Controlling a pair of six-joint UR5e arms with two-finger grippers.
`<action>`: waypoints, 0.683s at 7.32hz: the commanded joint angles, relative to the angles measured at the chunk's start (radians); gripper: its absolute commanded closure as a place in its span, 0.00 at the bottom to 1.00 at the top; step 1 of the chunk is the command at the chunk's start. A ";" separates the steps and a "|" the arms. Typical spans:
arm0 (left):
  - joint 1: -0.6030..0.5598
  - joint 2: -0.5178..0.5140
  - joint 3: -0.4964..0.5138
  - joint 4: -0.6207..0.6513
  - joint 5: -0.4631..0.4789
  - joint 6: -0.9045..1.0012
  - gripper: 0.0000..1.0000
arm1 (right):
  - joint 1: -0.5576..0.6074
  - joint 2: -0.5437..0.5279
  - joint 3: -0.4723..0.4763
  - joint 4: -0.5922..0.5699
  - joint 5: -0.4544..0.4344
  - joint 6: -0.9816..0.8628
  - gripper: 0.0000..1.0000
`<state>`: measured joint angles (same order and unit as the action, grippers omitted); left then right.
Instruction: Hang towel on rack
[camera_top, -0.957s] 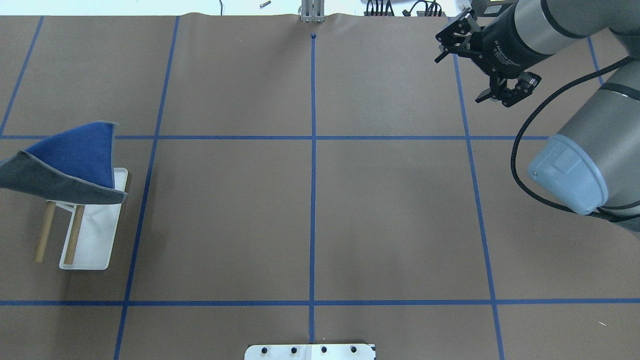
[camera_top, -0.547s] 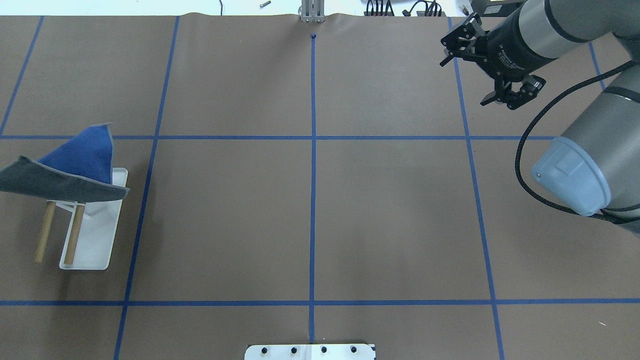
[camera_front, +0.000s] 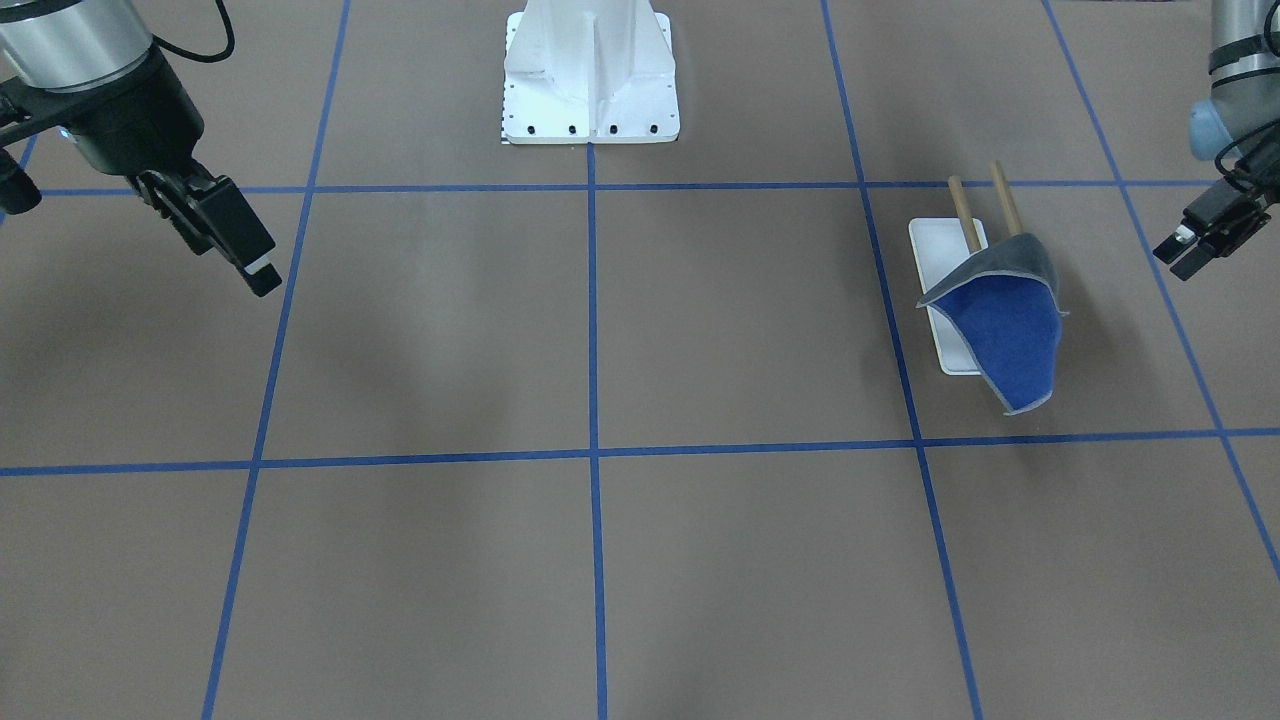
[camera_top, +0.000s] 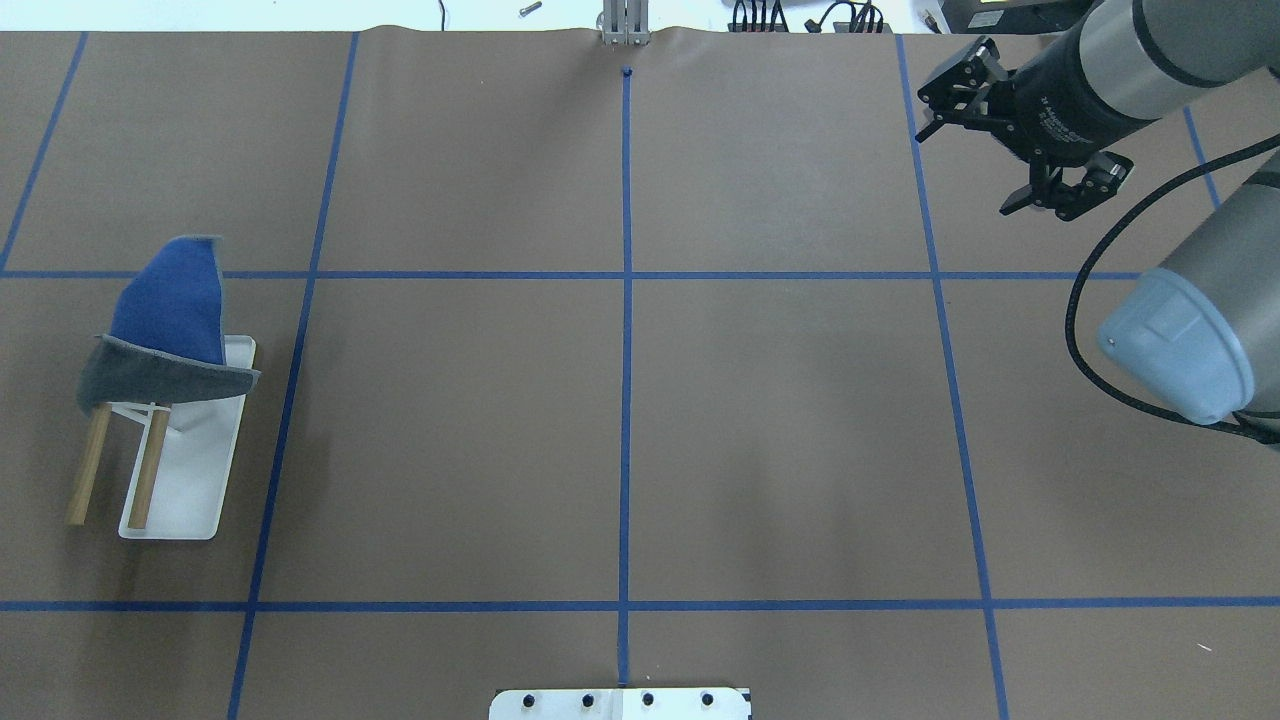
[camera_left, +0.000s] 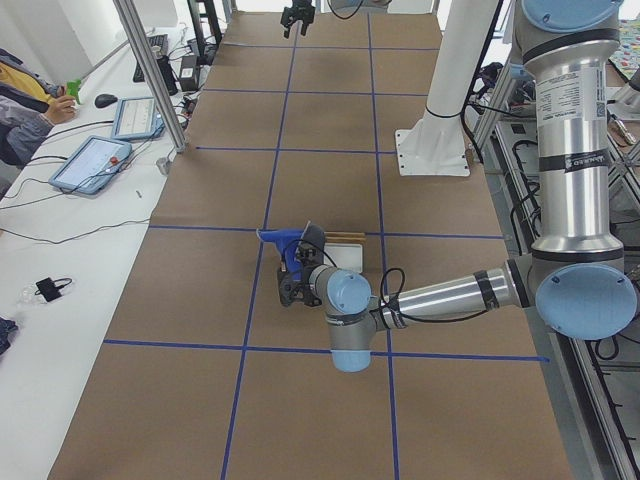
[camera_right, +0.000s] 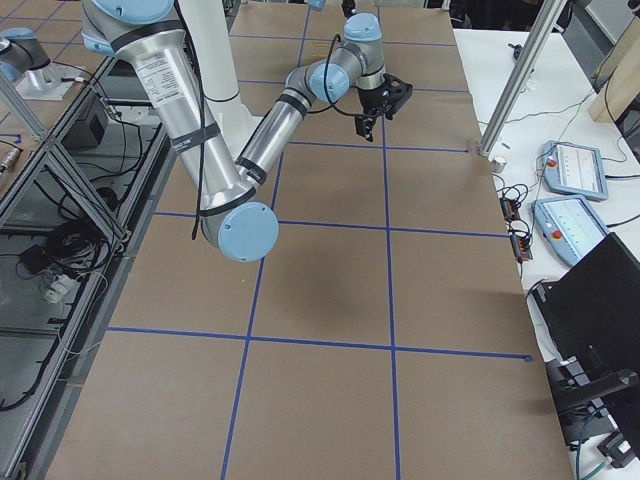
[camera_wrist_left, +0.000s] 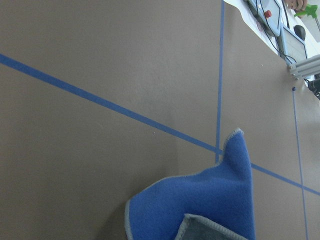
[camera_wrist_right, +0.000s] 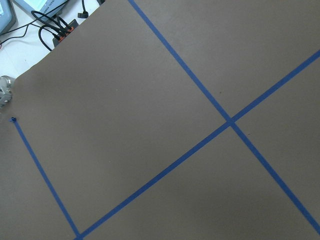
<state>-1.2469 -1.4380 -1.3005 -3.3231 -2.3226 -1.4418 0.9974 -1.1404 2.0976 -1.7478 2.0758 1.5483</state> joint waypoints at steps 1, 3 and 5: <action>-0.064 -0.008 0.037 0.180 0.031 0.381 0.02 | 0.058 -0.086 -0.001 -0.001 0.038 -0.182 0.00; -0.135 -0.039 0.024 0.413 0.034 0.653 0.02 | 0.104 -0.178 -0.005 -0.001 0.044 -0.401 0.00; -0.231 -0.102 -0.003 0.683 0.034 0.980 0.02 | 0.206 -0.255 -0.046 0.001 0.140 -0.694 0.00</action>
<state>-1.4191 -1.5005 -1.2826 -2.8127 -2.2892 -0.6551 1.1380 -1.3501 2.0801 -1.7484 2.1527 1.0330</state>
